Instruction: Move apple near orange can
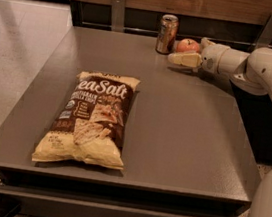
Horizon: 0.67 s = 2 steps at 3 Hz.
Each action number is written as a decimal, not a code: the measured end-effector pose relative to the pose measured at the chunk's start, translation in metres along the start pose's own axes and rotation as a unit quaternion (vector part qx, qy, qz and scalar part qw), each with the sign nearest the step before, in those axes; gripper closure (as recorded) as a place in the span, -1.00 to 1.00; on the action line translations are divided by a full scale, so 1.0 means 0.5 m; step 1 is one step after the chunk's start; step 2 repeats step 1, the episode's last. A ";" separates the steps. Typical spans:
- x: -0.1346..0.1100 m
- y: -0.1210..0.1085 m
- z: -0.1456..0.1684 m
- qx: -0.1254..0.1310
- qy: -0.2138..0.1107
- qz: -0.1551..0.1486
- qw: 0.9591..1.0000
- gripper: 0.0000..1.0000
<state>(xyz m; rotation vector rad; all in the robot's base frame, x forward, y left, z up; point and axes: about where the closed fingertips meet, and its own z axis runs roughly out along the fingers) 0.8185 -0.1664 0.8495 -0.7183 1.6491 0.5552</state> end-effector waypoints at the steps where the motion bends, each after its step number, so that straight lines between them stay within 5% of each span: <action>1: 0.000 0.000 0.000 0.000 0.000 0.000 1.000 -1.00; 2: 0.000 0.000 0.000 0.000 0.000 0.000 1.000 -1.00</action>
Offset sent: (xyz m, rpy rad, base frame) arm 0.0000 0.0000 0.0000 0.0000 0.0000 0.0000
